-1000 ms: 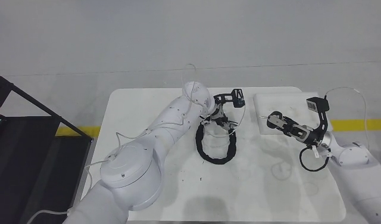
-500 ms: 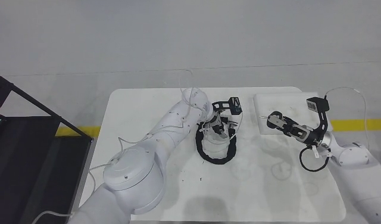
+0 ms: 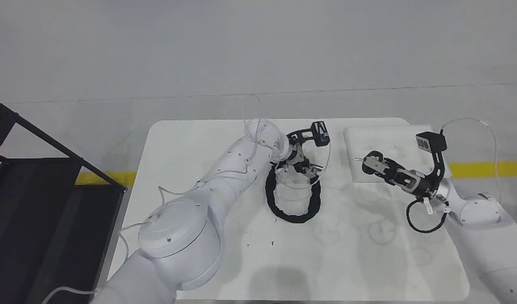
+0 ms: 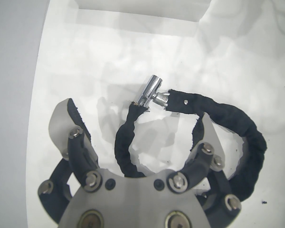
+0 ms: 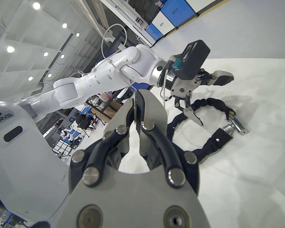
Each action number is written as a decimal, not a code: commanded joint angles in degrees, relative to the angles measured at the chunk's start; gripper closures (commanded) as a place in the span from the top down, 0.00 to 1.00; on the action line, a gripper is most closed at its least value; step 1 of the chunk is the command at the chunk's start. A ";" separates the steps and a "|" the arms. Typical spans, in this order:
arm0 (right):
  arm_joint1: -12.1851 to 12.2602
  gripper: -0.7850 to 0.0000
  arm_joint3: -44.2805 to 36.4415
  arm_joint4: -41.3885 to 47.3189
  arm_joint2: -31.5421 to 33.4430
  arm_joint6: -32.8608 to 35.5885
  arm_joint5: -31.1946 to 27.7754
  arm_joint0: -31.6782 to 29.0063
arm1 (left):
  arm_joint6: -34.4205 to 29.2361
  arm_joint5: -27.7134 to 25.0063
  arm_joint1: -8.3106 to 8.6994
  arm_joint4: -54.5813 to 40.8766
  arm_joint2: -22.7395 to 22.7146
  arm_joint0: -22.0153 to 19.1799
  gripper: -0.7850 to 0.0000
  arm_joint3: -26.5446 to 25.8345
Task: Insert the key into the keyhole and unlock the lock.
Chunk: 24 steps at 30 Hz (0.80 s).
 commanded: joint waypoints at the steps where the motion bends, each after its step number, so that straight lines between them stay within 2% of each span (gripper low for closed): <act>1: 0.00 0.00 0.00 0.00 0.00 0.00 0.00 0.00 | -0.74 0.29 -0.20 0.04 -0.10 0.18 1.00 0.01; 2: 0.00 0.00 0.00 0.00 0.00 0.00 0.00 0.00 | -1.02 0.47 -0.31 0.11 -0.13 0.27 0.99 0.05; 5: 0.00 0.00 0.00 0.00 0.00 0.00 0.00 0.00 | -1.40 1.26 -0.58 0.49 -0.19 0.47 0.83 0.31; 6: 0.00 0.00 0.00 0.00 0.00 0.00 0.00 0.00 | -1.50 1.60 -0.67 0.67 -0.19 0.59 0.58 0.36; 7: 0.00 0.00 0.00 0.00 0.00 0.00 0.00 0.00 | -1.57 1.89 -0.75 0.88 -0.17 0.69 0.44 0.48; 8: 0.00 0.00 0.00 0.00 0.00 0.00 0.00 0.00 | -1.83 2.51 -0.84 1.24 -0.10 0.75 0.43 0.61; 9: 0.00 0.00 0.00 0.00 0.00 0.00 0.00 0.00 | -2.15 3.19 -0.94 1.64 0.01 0.91 0.36 0.72; 12: 0.00 0.00 0.00 0.00 0.00 0.00 0.00 0.00 | -2.89 3.99 -1.23 2.03 0.00 1.42 0.31 1.02; 13: 0.00 0.00 0.00 0.00 0.00 0.00 0.00 0.00 | -3.34 4.42 -1.34 2.41 0.11 1.53 0.25 1.06; 16: 0.00 0.00 0.00 0.00 0.00 0.00 0.00 0.00 | -3.34 4.42 -1.34 2.41 0.11 1.53 0.29 1.06; 18: 0.00 0.00 0.00 0.00 0.00 0.00 0.00 0.00 | -3.34 4.42 -1.34 2.41 0.11 1.53 0.23 1.06; 20: 0.00 0.00 0.00 0.00 0.00 0.00 0.00 0.00 | -3.34 4.42 -1.34 2.41 0.11 1.53 0.00 1.06; 24: 0.00 0.00 0.00 0.00 0.00 0.00 0.00 0.00 | -3.34 4.42 -1.34 2.41 0.11 1.53 0.00 1.06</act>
